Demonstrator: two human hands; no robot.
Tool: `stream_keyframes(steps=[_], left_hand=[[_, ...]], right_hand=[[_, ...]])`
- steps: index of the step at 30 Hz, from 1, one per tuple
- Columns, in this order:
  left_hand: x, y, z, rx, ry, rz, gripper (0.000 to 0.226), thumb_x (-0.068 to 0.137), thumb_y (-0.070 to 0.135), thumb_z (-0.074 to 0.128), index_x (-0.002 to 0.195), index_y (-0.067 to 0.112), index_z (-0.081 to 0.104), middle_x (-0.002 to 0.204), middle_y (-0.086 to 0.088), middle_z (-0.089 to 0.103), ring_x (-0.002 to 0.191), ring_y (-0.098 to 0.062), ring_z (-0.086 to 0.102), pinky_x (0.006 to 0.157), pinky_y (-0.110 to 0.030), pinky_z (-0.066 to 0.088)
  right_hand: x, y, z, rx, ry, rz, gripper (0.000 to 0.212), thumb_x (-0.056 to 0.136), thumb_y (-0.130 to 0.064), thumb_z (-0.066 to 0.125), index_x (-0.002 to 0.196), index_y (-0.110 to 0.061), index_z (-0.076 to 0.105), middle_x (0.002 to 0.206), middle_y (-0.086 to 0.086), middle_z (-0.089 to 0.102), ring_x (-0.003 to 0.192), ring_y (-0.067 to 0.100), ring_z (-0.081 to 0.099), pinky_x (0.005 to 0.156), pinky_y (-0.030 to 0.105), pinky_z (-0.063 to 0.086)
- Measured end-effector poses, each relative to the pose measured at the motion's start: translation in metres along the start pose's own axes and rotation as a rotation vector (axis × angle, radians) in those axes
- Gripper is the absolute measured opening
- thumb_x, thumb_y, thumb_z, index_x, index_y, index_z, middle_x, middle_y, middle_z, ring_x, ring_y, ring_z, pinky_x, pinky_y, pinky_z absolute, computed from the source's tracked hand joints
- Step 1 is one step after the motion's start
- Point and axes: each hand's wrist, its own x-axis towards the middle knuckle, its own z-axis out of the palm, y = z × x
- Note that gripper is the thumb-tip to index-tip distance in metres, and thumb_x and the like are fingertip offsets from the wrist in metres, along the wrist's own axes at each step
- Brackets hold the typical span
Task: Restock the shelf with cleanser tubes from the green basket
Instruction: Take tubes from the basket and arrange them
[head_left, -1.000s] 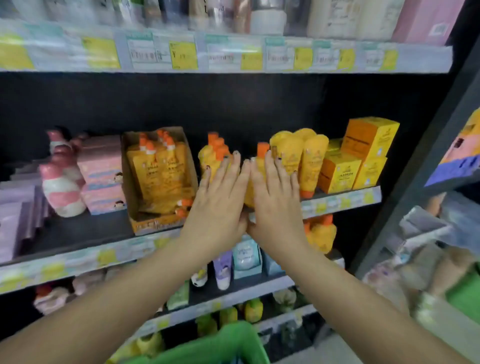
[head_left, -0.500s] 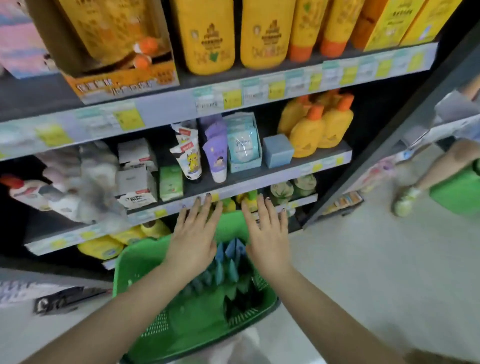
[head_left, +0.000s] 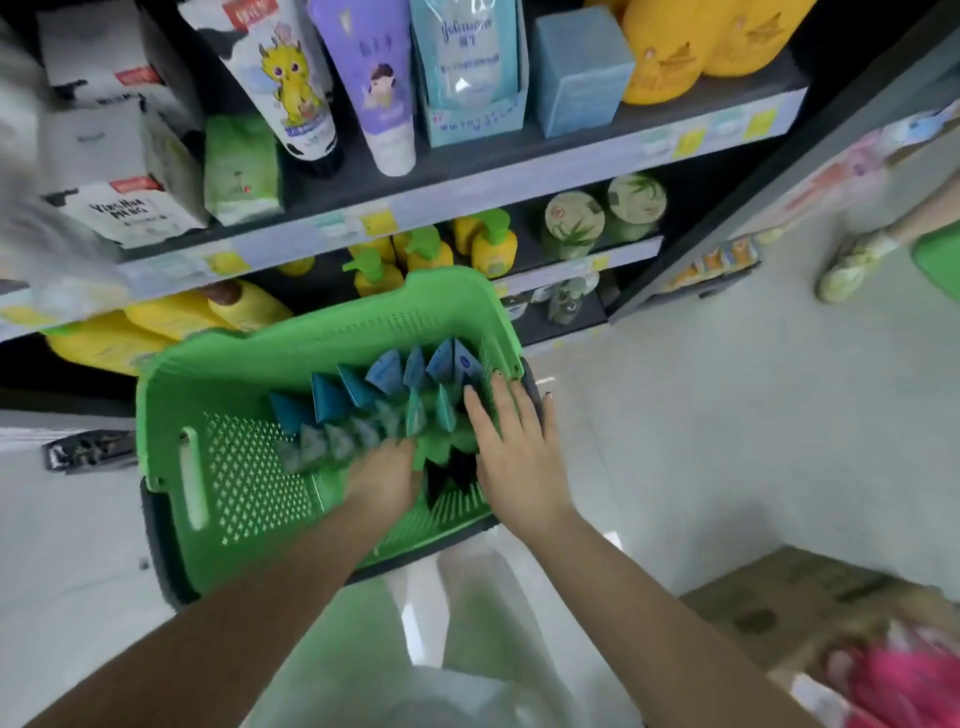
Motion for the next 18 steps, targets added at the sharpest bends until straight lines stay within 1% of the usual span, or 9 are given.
stream_keyframes(steps=[2, 4, 8, 9, 11, 13, 14, 16, 18], left_hand=[[0.012, 0.005, 0.012, -0.054, -0.088, -0.085, 0.037, 0.091, 0.029, 0.052, 0.122, 0.009, 0.050, 0.119, -0.012, 0.060, 0.106, -0.028, 0.058, 0.083, -0.035, 0.049], [0.024, 0.008, 0.020, -0.128, -0.168, -0.154, 0.034, 0.091, 0.030, 0.054, 0.115, 0.006, 0.054, 0.117, -0.015, 0.060, 0.106, -0.030, 0.057, 0.082, -0.034, 0.047], [0.043, 0.010, 0.034, -0.231, -0.282, -0.229, 0.032, 0.091, 0.030, 0.055, 0.099, 0.000, 0.060, 0.111, -0.020, 0.062, 0.101, -0.031, 0.059, 0.070, -0.028, 0.040], [0.047, 0.011, 0.037, -0.258, -0.293, -0.245, 0.031, 0.091, 0.030, 0.055, 0.098, 0.000, 0.060, 0.110, -0.021, 0.062, 0.101, -0.031, 0.059, 0.069, -0.028, 0.039], [0.051, 0.013, 0.042, -0.294, -0.307, -0.273, 0.035, 0.092, 0.028, 0.054, 0.104, -0.004, 0.058, 0.107, -0.021, 0.061, 0.099, -0.031, 0.058, 0.070, -0.028, 0.037], [0.054, 0.015, 0.045, -0.308, -0.322, -0.298, 0.037, 0.093, 0.028, 0.052, 0.107, -0.005, 0.058, 0.102, -0.021, 0.060, 0.090, -0.029, 0.055, 0.068, -0.028, 0.037], [0.056, 0.016, 0.046, -0.309, -0.323, -0.302, 0.036, 0.093, 0.028, 0.051, 0.106, -0.004, 0.059, 0.103, -0.021, 0.061, 0.090, -0.029, 0.055, 0.068, -0.029, 0.038], [0.059, 0.017, 0.049, -0.322, -0.321, -0.317, 0.033, 0.094, 0.026, 0.050, 0.105, -0.004, 0.059, 0.109, -0.020, 0.061, 0.099, -0.030, 0.057, 0.074, -0.032, 0.042], [0.059, 0.017, 0.052, -0.332, -0.322, -0.321, 0.031, 0.094, 0.023, 0.047, 0.104, -0.005, 0.059, 0.109, -0.021, 0.061, 0.097, -0.030, 0.057, 0.075, -0.032, 0.042]], right_hand=[[-0.001, 0.004, 0.006, 0.007, -0.001, 0.008, 0.090, 0.051, -0.017, 0.081, 0.133, -0.015, 0.044, 0.133, 0.018, 0.053, 0.118, 0.034, 0.054, 0.097, 0.057, 0.039], [0.000, 0.007, 0.010, 0.012, -0.007, 0.024, 0.087, 0.050, -0.018, 0.082, 0.131, -0.013, 0.052, 0.132, 0.019, 0.053, 0.118, 0.035, 0.054, 0.097, 0.058, 0.038], [0.005, 0.009, 0.018, 0.021, -0.013, 0.030, 0.081, 0.054, -0.019, 0.079, 0.131, -0.013, 0.053, 0.134, 0.019, 0.051, 0.120, 0.034, 0.052, 0.099, 0.057, 0.036], [0.007, 0.009, 0.020, 0.023, -0.008, 0.025, 0.080, 0.055, -0.019, 0.078, 0.131, -0.013, 0.053, 0.134, 0.019, 0.051, 0.120, 0.034, 0.051, 0.100, 0.057, 0.035], [0.009, 0.009, 0.021, 0.028, 0.004, 0.015, 0.077, 0.058, -0.019, 0.075, 0.131, -0.013, 0.052, 0.135, 0.019, 0.050, 0.121, 0.034, 0.050, 0.101, 0.057, 0.035], [0.011, 0.009, 0.021, 0.035, 0.018, 0.010, 0.075, 0.059, -0.018, 0.073, 0.131, -0.012, 0.052, 0.136, 0.019, 0.049, 0.122, 0.035, 0.050, 0.101, 0.056, 0.034], [0.011, 0.009, 0.021, 0.043, 0.026, 0.009, 0.074, 0.059, -0.017, 0.072, 0.130, -0.011, 0.053, 0.136, 0.019, 0.049, 0.121, 0.035, 0.050, 0.101, 0.057, 0.034], [0.013, 0.009, 0.020, 0.064, 0.036, 0.011, 0.074, 0.058, -0.016, 0.073, 0.128, -0.010, 0.054, 0.135, 0.020, 0.050, 0.120, 0.036, 0.051, 0.100, 0.058, 0.034], [0.015, 0.009, 0.021, 0.080, 0.035, 0.017, 0.074, 0.057, -0.016, 0.075, 0.128, -0.009, 0.054, 0.134, 0.021, 0.050, 0.119, 0.036, 0.052, 0.100, 0.059, 0.033]])
